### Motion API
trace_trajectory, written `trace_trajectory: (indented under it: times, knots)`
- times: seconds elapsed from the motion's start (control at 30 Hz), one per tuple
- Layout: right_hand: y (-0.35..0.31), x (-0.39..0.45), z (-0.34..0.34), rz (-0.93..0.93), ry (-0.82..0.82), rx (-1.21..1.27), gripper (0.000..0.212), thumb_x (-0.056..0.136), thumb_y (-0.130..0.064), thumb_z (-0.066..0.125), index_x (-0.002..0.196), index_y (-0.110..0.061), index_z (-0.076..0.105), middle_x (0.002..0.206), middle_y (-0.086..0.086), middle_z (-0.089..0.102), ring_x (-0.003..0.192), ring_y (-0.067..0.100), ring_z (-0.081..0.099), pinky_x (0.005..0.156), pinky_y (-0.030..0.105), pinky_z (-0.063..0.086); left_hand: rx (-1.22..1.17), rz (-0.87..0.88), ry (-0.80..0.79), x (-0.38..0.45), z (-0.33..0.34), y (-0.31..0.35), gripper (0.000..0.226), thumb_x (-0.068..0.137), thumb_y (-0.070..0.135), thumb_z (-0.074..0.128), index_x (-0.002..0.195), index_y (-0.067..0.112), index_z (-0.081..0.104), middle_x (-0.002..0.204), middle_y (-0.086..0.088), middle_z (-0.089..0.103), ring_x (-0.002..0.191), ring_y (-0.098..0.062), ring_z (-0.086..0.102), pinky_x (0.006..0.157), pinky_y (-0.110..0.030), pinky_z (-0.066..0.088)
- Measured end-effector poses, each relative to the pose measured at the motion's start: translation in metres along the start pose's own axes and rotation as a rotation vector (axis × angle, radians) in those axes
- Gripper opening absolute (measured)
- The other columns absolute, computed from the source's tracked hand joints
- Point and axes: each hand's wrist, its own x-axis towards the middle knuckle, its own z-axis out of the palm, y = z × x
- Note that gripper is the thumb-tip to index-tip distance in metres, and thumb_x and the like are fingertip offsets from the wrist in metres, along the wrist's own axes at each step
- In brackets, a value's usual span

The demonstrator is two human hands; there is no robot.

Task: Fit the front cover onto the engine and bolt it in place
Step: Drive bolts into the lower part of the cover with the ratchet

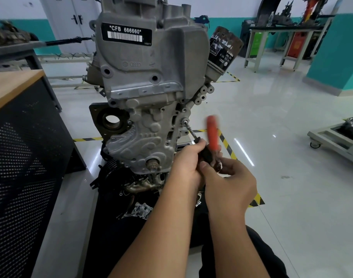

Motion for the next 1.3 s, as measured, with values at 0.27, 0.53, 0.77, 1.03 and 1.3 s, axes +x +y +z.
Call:
trace_trajectory:
  times: [0.27,0.53,0.77,1.03,1.3]
  knots:
    - [-0.004,-0.004,0.004,0.073,0.015,0.081,0.048,0.084,-0.052,0.076,0.054,-0.018,0.06,0.043,-0.012,0.053,0.043,0.007,0.048,0.049,0.022,0.038,-0.048,-0.01,-0.046,-0.006,-0.002,0.002,0.013,0.101,0.024,0.055,0.095,0.013,0.056,0.09,-0.012,0.072,0.074,-0.027,0.07,0.072,-0.037,0.055]
    - [-0.005,-0.008,0.002,-0.005,0.02,0.02,0.025,0.077,-0.029,0.085,0.088,-0.037,0.064,0.071,-0.014,0.068,0.072,-0.01,0.062,0.057,0.003,0.041,-0.102,0.002,-0.034,0.0,0.004,0.003,0.027,0.105,0.018,0.051,0.083,0.004,0.055,0.07,-0.012,0.071,0.06,-0.025,0.072,0.058,-0.032,0.06]
    - [-0.009,-0.008,0.006,0.026,0.011,-0.019,0.047,0.089,-0.055,0.069,0.061,-0.017,0.063,0.053,-0.004,0.059,0.048,0.004,0.053,0.048,0.018,0.035,-0.053,-0.004,-0.011,-0.003,-0.003,0.006,0.033,0.102,0.025,0.059,0.077,0.004,0.066,0.071,-0.008,0.069,0.058,-0.021,0.067,0.056,-0.028,0.057]
    - [-0.004,-0.01,0.002,-0.079,0.013,-0.07,0.019,0.08,-0.04,0.082,0.089,-0.026,0.073,0.072,-0.018,0.065,0.069,-0.008,0.059,0.062,-0.001,0.036,-0.051,0.025,0.043,0.001,0.0,0.004,0.032,0.104,0.021,0.056,0.081,0.001,0.064,0.067,-0.01,0.064,0.053,-0.02,0.063,0.053,-0.025,0.054]
    - [-0.001,0.0,0.0,0.035,0.003,-0.003,0.026,0.08,-0.039,0.083,0.067,-0.021,0.069,0.055,-0.008,0.063,0.051,0.009,0.057,0.054,0.021,0.045,-0.002,0.001,0.023,-0.004,0.001,0.003,0.018,0.106,0.021,0.047,0.104,0.005,0.055,0.08,-0.013,0.07,0.062,-0.024,0.068,0.073,-0.037,0.054]
